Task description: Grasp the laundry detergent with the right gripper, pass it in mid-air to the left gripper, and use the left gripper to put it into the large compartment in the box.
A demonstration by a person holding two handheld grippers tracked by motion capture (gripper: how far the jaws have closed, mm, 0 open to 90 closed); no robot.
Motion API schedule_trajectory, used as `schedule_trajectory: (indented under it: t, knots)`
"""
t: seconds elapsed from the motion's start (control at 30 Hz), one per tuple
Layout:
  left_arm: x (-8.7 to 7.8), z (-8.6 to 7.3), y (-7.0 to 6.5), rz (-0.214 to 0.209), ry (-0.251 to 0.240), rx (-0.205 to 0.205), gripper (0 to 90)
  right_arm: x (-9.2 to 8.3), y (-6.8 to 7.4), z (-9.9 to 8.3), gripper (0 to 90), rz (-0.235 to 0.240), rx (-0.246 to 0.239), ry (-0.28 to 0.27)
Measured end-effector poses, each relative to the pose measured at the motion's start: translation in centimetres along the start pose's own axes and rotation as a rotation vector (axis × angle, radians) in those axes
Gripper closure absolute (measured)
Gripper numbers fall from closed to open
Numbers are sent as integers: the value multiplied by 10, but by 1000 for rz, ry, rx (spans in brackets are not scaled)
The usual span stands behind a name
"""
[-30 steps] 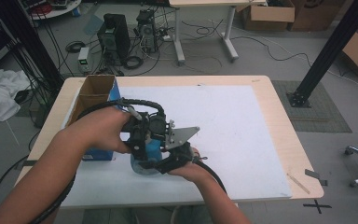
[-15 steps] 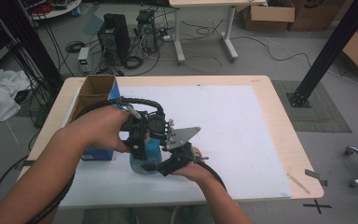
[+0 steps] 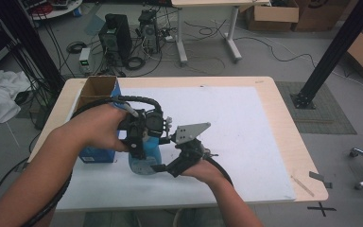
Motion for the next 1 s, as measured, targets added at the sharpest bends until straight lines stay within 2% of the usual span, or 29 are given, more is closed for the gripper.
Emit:
schedule_trajectory:
  t: [0.07,0.1,0.13,0.23,0.27,0.3,0.33,0.37,0.47,0.5,0.53,0.57,0.77,0.8,0.83,0.9,0.93,1.0]
  knots:
    - [-4,-3,3,-5,8,-17,391,-8,-1,-2,22,-4,36,31]
    - [-4,-3,3,-5,8,-17,391,-8,-1,-2,22,-4,36,31]
    - [-7,-4,5,-3,7,-25,391,-13,-2,-4,0,-11,58,62]
    - [-12,-5,8,3,4,-38,391,-20,-2,-5,0,-9,73,85]
    - [-14,-5,9,4,3,-44,390,-27,0,-6,0,-11,84,108]
    - [-17,-6,11,1,1,-55,390,-27,0,-6,0,-11,84,108]
    - [-23,-8,15,-12,-2,-88,390,-35,-1,-8,0,-34,87,143]
    - [-23,-8,15,-12,-2,-88,390,-40,0,-9,0,-30,94,158]
    - [-31,-13,22,-28,0,-143,390,-49,1,-11,0,-36,108,196]
    - [-34,-15,25,-29,2,-167,390,-54,2,-12,0,-33,114,217]
    - [-41,-20,32,-26,10,-221,390,-65,3,-14,0,-45,123,269]
    - [-41,-20,32,-26,10,-221,390,-65,3,-14,0,-45,123,269]
    - [-60,-33,52,-32,16,-427,390,-97,8,-20,0,-56,166,417]
    - [-65,-36,56,-33,21,-476,390,-100,8,-20,0,-62,166,434]
    - [-69,-39,60,-31,20,-510,390,-107,9,-21,0,-75,164,456]
    - [-77,-45,67,-28,24,-564,390,-114,12,-23,0,-58,185,493]
    - [-80,-48,70,-28,29,-598,390,-119,11,-24,0,-82,182,519]
    - [-88,-54,77,-26,35,-665,390,-124,13,-27,0,-73,200,555]
Point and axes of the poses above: each handheld gripper's, and its own axes: x roughly forward along the jaws, z roughly out of its top, y roughly to its left, the point moved 10 cm from there along x, roughly forward along the jaws, and after that the axes turned 10 degrees about z, right-handed, at the moved point
